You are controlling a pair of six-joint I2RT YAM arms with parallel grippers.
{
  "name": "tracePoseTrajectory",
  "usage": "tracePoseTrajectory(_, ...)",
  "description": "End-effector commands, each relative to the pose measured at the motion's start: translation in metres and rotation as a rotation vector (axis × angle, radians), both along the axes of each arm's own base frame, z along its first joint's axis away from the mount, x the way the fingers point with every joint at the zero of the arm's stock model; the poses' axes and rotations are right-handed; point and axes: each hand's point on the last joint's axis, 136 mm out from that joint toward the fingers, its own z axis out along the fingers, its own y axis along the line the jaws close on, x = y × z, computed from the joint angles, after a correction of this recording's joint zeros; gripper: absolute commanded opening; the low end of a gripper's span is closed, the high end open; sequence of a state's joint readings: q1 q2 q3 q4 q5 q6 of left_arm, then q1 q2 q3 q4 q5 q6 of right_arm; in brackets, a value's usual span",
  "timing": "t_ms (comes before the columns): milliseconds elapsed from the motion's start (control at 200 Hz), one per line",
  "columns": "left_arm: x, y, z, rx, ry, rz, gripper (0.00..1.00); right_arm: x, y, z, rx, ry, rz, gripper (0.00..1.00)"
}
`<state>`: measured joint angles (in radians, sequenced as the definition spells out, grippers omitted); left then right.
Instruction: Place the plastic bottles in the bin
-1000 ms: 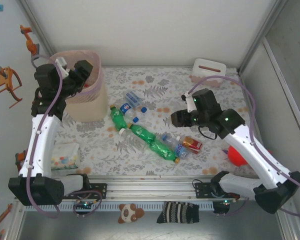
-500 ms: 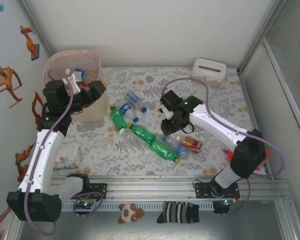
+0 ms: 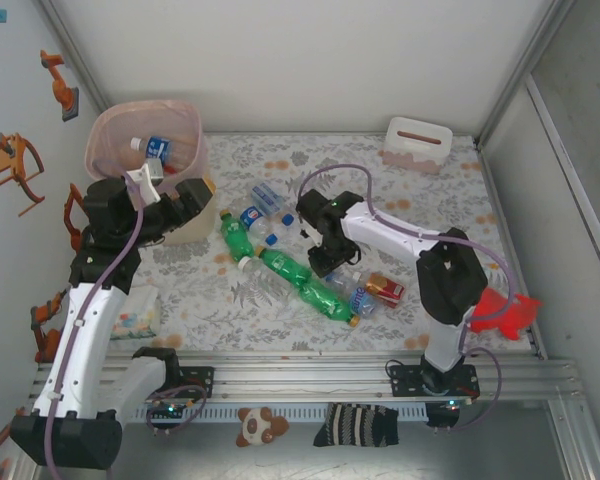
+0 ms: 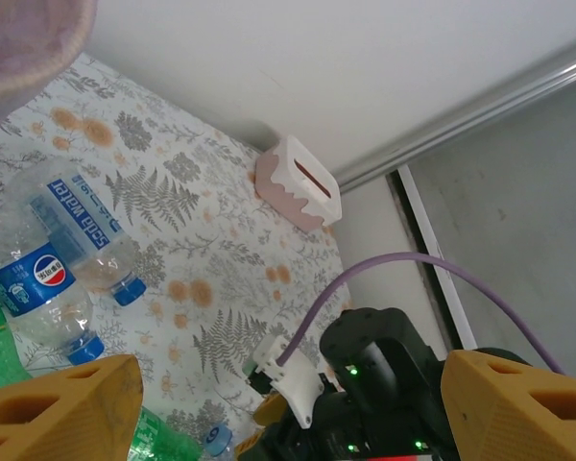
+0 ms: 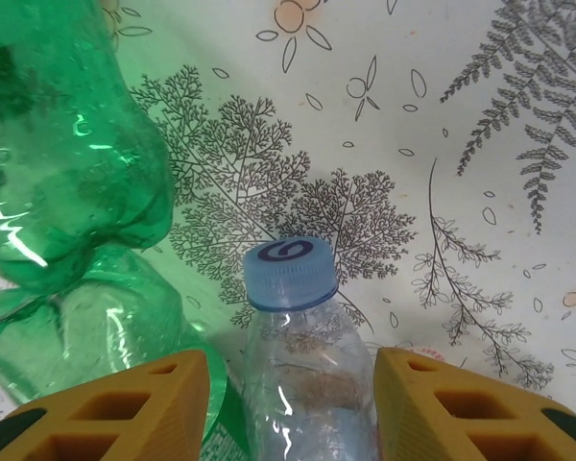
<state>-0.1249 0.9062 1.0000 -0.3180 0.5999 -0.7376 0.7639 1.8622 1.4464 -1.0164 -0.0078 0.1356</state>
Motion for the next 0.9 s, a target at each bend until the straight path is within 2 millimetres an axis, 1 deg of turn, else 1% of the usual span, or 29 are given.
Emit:
tracePoseTrajectory(0, -0.01, -0.002, -0.004, 0.004, -0.001, -0.016, 0.81, 0.006, 0.002, -0.005, -0.039, -0.01, 0.04, 0.48)
tracePoseTrajectory(140, -0.015, -0.001, -0.01, 0.003, 0.009, -0.013, 0.81, 0.011, 0.001, -0.021, -0.075, -0.004, 0.05, 0.5)
tracePoseTrajectory(280, -0.019, 0.0, -0.013, 0.005, 0.018, -0.009, 0.81, 0.008, 0.001, -0.035, -0.09, 0.031, 0.055, 0.5)
tracePoseTrajectory(656, -0.02, 0.001, -0.016, 0.002, 0.032, 0.001, 0.81, 0.004, -0.005, -0.059, -0.141, 0.071, 0.058, 0.5)
tracePoseTrajectory(891, -0.021, 0.002, -0.015, 0.003, 0.029, 0.01, 0.81, 0.006, -0.009, -0.065, -0.169, 0.067, 0.061, 0.47)
